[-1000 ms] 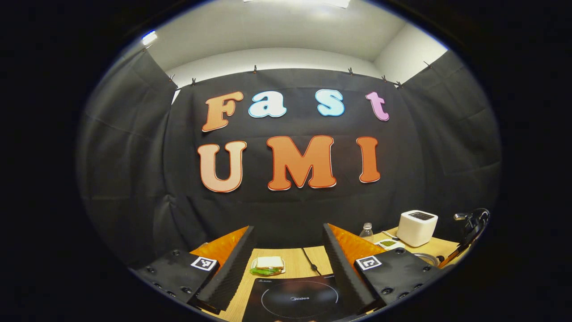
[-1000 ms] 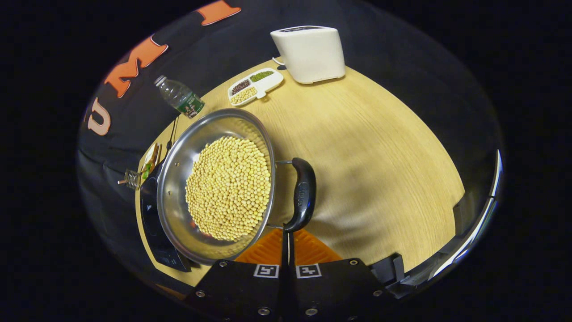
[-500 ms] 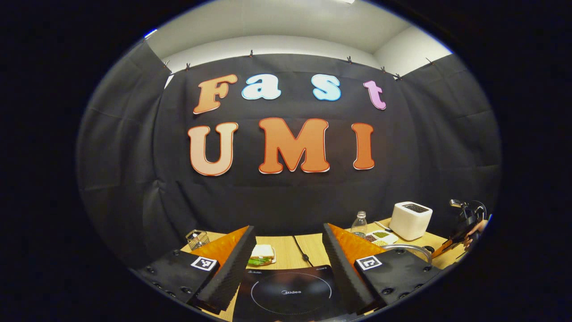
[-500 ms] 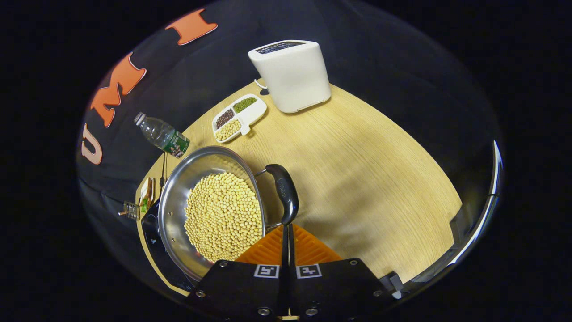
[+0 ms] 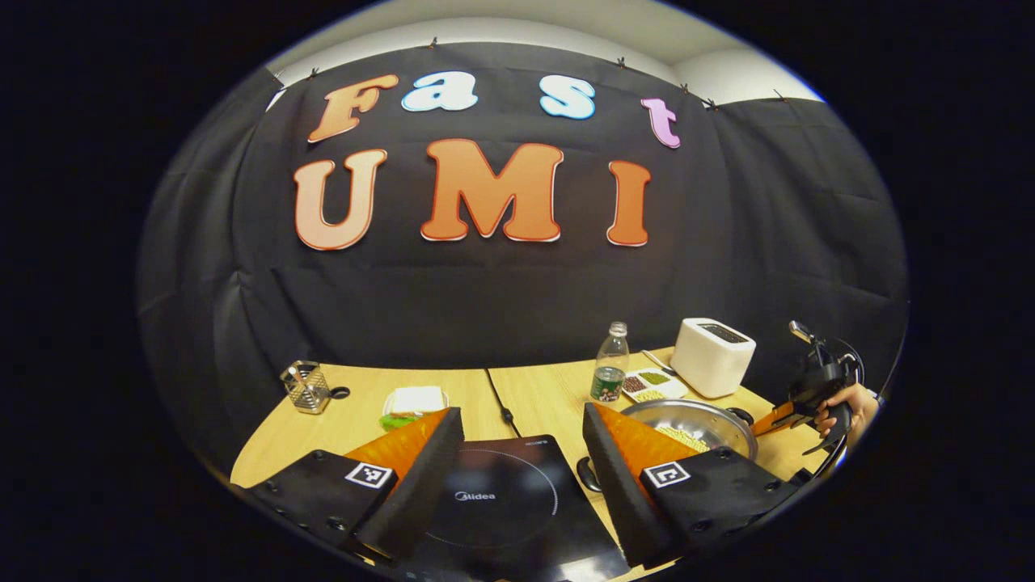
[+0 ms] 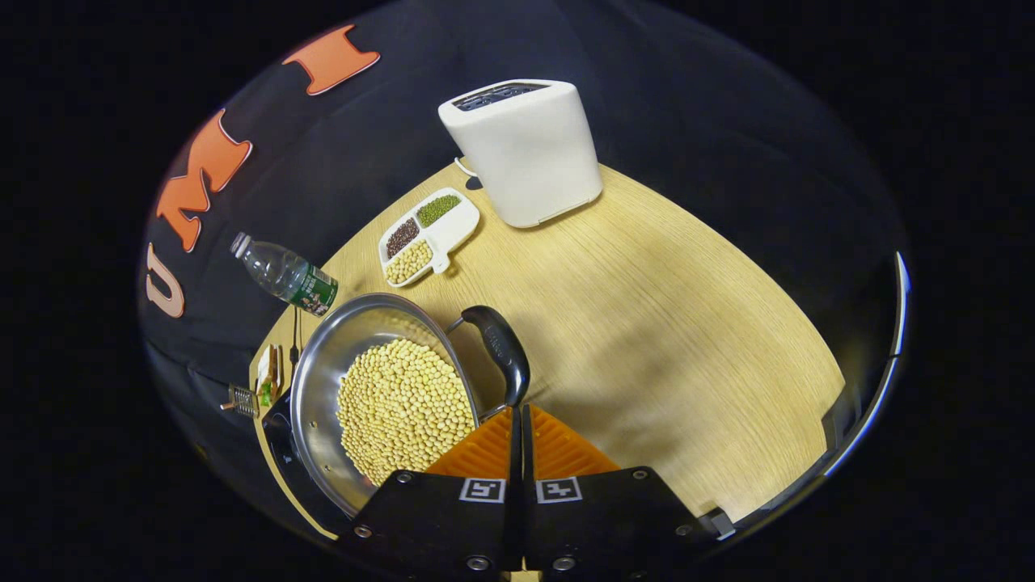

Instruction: First push the handle of the pot to place it horizontally, then grasp the pot with both hands and set it on the induction cooktop.

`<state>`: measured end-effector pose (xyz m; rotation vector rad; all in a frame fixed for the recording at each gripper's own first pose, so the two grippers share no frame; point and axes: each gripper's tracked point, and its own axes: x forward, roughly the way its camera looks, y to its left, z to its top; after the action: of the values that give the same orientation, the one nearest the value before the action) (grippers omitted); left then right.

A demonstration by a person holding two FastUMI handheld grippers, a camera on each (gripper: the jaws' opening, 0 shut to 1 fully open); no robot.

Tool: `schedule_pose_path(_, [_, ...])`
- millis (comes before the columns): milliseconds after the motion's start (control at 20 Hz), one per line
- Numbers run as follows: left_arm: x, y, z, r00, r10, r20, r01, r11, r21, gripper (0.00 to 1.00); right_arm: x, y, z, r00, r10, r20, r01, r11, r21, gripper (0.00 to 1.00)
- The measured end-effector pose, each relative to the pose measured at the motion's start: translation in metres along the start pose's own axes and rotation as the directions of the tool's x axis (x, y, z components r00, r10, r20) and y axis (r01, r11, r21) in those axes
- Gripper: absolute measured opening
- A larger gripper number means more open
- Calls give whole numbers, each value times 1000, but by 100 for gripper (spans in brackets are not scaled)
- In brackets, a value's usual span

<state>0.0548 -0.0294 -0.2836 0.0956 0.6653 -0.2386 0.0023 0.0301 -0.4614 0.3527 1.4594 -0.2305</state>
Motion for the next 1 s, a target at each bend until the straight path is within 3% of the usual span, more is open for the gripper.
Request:
schedule_pose_path(250, [26, -38, -41, 987, -70, -148, 68, 997, -20, 98, -9, 5, 4, 999, 33, 14, -33, 999, -42, 0])
schedule_pose_path(500, [50, -69, -92, 942, -111, -316, 101, 994, -48, 98, -46, 6, 37, 985, 88, 149, -71, 991, -114, 2])
schedule_pose_path(650, [58, -96, -117, 905, -153, -396, 130, 988, -86, 98, -52, 9, 47, 978, 104, 178, -73, 982, -172, 23])
schedule_pose_path(700, [60, -99, -126, 893, -156, -421, 127, 987, -95, 97, -50, 14, 49, 977, 109, 183, -73, 978, -196, 26])
schedule_pose_path(1000, [78, -110, -152, 855, -117, -506, 73, 992, -106, 96, -41, 31, 40, 974, 151, 168, -92, 945, -315, 55])
